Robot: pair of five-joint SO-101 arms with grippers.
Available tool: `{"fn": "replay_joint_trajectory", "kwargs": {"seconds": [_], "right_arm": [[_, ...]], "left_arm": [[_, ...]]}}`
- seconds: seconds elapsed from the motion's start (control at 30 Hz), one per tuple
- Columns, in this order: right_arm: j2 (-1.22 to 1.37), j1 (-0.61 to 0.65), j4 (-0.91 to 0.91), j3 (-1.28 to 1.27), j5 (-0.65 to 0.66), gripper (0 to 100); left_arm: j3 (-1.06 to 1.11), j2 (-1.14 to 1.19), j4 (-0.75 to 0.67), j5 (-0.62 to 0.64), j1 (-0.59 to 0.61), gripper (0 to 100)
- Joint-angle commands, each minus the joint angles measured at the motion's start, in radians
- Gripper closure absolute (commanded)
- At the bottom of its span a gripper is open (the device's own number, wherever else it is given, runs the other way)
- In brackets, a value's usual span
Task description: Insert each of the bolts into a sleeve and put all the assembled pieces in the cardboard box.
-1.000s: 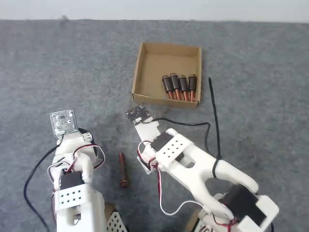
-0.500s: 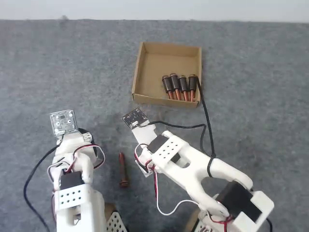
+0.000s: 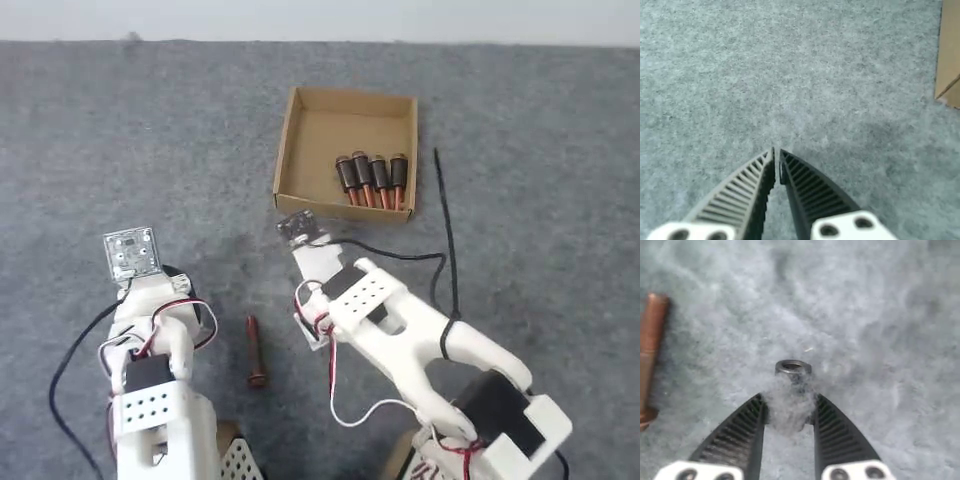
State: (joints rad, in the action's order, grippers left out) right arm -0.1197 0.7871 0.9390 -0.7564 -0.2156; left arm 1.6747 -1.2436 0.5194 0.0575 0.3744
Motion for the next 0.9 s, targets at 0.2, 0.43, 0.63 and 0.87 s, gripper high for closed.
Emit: {"fn": "replay_joint_trajectory", "kwargs": {"seconds": [0.2,0.43,0.63,0.87], "right_arm": [[-0.242,-0.288,0.058,0.012,0.017,99.2],[-0.189,-0.46,0.018,0.018,0.015,99.2],[-0.116,-0.568,-0.061,0.02,0.075,99.2],[-0.105,-0.575,-0.065,0.02,0.08,99.2]], "left_arm": [[-0.001,-0.014,-0.031,-0.002,-0.005,99],[-0.007,-0.014,0.006,0.002,-0.078,99],[-0.266,-0.005,0.439,-0.003,-0.149,99],[-0.536,-0.005,0.802,-0.06,-0.284,99]]}}
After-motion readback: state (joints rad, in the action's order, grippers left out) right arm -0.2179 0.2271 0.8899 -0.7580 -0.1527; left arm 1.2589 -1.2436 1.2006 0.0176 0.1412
